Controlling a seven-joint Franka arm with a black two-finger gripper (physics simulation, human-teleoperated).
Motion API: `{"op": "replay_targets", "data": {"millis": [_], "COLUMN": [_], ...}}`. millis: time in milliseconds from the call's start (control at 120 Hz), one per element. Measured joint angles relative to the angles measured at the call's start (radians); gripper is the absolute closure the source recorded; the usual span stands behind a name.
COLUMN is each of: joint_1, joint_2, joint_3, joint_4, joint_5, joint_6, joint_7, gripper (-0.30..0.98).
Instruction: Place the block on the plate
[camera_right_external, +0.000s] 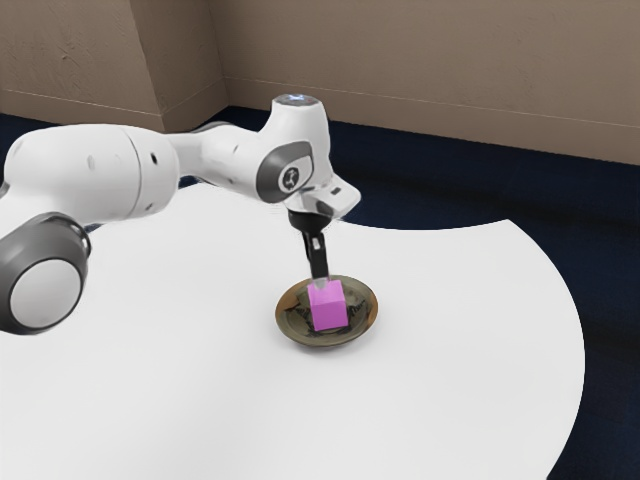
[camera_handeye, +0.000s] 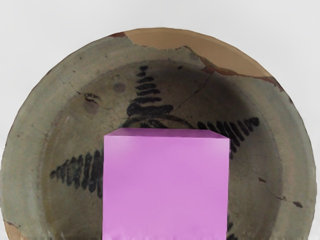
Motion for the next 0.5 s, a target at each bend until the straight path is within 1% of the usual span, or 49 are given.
{"op": "replay_targets", "data": {"millis": [150, 317, 500], "joint_1": [0.000, 0.000, -0.002], "joint_2": [-0.098, -0.214, -0.335], "joint_3": [0.001, 0.003, 0.000], "joint_4": [-0.011, -0.015, -0.053], "joint_5": [-0.001, -0.001, -0.001], "joint_6": [-0.032, -0.101, -0.201], "joint_7": [0.001, -0.013, -0.088], "gripper": [0.02, 0.01, 0.00]}}
